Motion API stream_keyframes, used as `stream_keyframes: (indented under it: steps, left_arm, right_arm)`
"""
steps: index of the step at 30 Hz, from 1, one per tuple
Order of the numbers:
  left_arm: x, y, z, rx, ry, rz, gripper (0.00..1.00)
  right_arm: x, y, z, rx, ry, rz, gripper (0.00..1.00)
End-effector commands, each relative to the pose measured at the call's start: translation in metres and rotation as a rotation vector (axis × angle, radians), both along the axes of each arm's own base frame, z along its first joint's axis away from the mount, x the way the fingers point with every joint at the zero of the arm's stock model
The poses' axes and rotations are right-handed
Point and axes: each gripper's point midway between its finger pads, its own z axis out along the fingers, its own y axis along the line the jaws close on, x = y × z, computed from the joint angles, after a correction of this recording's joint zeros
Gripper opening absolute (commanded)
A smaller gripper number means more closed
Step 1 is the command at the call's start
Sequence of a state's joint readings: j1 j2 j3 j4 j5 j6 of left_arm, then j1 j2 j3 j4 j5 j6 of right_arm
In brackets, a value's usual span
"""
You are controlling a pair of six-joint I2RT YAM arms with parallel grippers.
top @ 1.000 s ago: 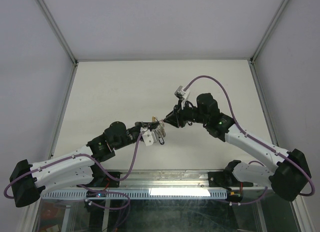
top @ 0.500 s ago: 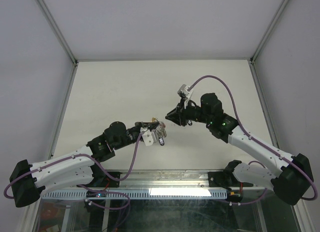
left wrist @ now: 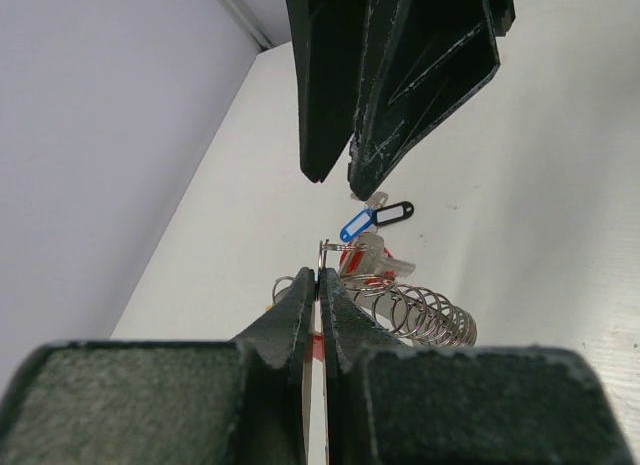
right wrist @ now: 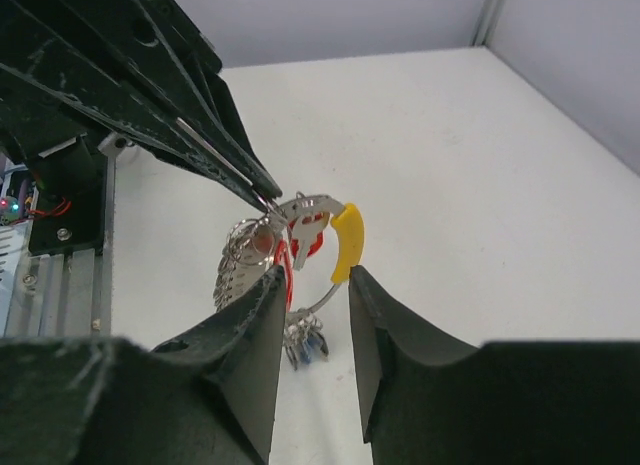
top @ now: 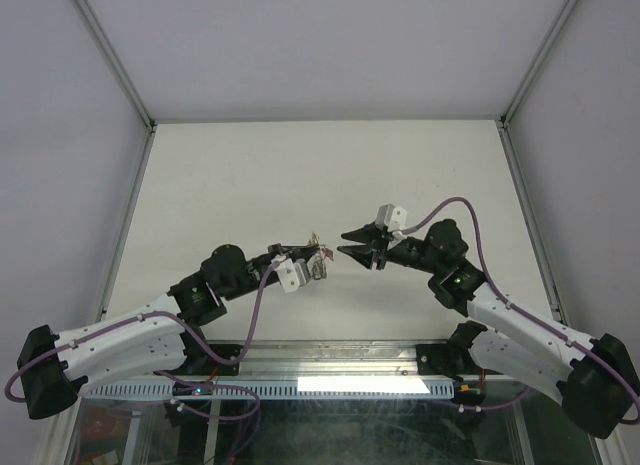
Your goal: Put the keys on the keyring
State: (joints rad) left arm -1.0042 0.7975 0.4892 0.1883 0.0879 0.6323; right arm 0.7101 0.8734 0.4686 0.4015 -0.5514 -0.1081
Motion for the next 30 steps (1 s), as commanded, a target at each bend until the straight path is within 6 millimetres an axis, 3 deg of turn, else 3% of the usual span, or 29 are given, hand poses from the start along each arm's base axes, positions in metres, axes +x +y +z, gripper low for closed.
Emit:
stream_keyframes:
  steps: [1, 9, 30]
  left_arm:
    - [-0.007, -0.003, 0.051, -0.178, -0.019, -0.050, 0.00]
    - [-0.012, -0.007, 0.061, -0.236, 0.022, -0.104, 0.00]
    - [-0.012, -0.005, 0.066, -0.255, 0.025, -0.117, 0.00]
  right_arm:
    - [-0.013, 0.005, 0.064, 0.121, -0.298, 0.105, 0.34]
    - [-0.030, 0.011, 0.079, 0.134, -0.320, 0.216, 0.26]
    - [-0.015, 0.015, 0.051, 0.074, -0.221, 0.166, 0.26]
